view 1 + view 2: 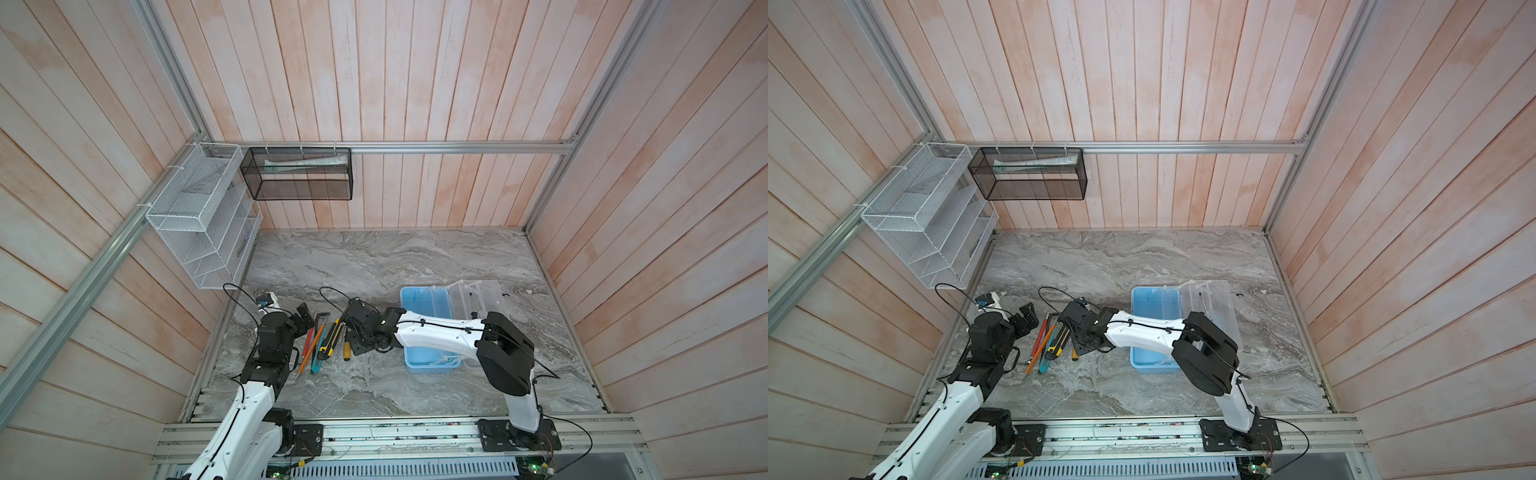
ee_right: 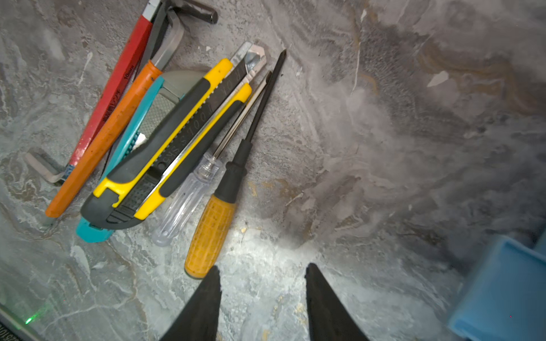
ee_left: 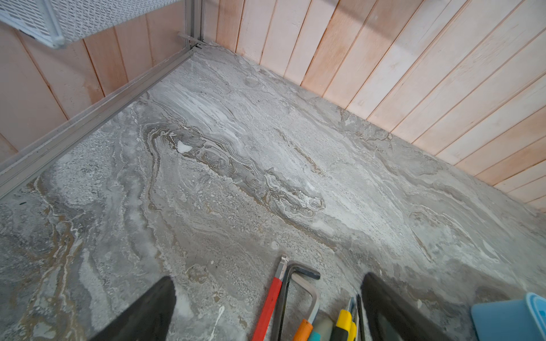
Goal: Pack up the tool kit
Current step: 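Move the open right gripper back over the remaining tools, then grasp the yellow-handled screwdriver with the right gripper and lift it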
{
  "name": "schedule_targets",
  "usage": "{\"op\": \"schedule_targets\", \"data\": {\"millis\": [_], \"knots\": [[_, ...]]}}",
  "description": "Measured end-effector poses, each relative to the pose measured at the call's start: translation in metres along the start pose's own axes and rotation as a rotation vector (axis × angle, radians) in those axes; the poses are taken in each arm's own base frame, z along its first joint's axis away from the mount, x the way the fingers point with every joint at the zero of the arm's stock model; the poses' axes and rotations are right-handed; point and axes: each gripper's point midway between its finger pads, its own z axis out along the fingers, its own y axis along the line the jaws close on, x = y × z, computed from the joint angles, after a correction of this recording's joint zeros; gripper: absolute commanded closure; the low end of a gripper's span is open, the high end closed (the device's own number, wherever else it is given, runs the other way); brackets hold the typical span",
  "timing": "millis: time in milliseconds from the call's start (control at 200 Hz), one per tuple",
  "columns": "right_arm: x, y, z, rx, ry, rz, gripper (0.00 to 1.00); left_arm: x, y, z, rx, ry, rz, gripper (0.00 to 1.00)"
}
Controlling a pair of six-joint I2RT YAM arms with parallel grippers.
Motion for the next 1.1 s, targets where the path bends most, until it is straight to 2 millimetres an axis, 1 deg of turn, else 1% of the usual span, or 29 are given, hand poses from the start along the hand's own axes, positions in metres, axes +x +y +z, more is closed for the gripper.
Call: {"op": "schedule_targets", "data": {"millis": [310,485,605,725,825,970,1100], "knots": [[-0.008,0.023,0.029,-0.043,0.021,0.001,0.52,-0.001,0.000,-0.001,0.002,-0.005,-0.002,0.00],[-0.010,0.027,0.044,-0.023,0.045,-0.003,0.52,-0.001,0.000,-0.001,0.001,-0.005,-0.001,0.00],[-0.010,0.026,0.042,-0.008,0.055,-0.006,0.53,-0.001,0.000,-0.001,0.002,-0.006,-0.001,0.00],[-0.005,0.018,0.042,0.030,0.072,-0.010,0.56,-0.001,0.000,-0.001,0.002,-0.007,-0.002,0.00],[-0.003,0.015,0.041,0.044,0.073,-0.009,0.57,-0.002,0.000,-0.002,0.005,-0.012,-0.003,0.00],[0.005,0.007,0.037,0.069,0.082,-0.002,0.57,-0.004,-0.001,-0.004,0.009,-0.022,-0.005,0.01],[0.006,0.007,0.036,0.061,0.072,-0.001,0.57,-0.004,-0.001,-0.005,0.010,-0.023,-0.005,0.00]]}}
